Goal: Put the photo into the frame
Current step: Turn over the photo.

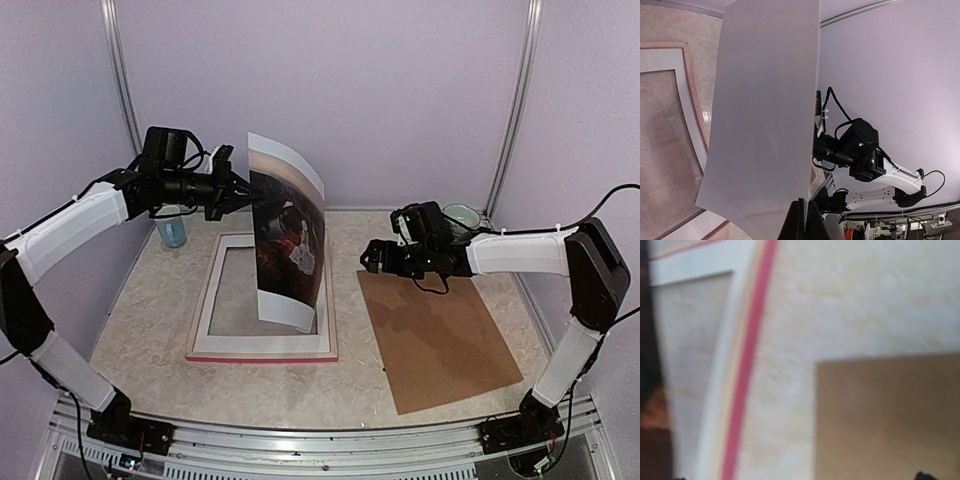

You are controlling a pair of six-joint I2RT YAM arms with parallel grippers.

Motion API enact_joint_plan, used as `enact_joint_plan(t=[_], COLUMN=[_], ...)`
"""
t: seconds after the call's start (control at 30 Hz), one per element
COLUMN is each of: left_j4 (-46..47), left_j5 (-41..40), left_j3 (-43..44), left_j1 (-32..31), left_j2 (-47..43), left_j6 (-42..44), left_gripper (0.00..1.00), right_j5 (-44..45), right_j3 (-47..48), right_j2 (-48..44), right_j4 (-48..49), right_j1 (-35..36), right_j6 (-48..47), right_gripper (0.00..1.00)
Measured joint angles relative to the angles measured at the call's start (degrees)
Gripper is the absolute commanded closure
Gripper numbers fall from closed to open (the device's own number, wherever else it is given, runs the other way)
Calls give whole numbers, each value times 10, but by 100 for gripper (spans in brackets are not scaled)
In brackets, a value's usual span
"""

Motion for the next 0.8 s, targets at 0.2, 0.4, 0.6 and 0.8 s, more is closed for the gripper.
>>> enact_joint_plan(t=[0.2, 0.4, 0.6, 0.8], left_j4=[37, 70, 92, 111], left_j5=[-9, -16, -22, -24], left_j3=[0, 0, -1, -1], left_j1=[-29, -51, -76, -91], left_j2=[26, 56, 92, 120], left_j6=[-21, -36, -46, -55], left_gripper=[100, 100, 98, 97], right_j5=[-19, -43, -76, -117], right_j3=[54, 63, 63, 46], right_j2=[28, 46, 50, 50], right_j4=[15, 23, 53, 118], right_j1=[17, 23, 23, 21], right_j6=[0, 19, 64, 110], right_gripper=[1, 1, 1, 1])
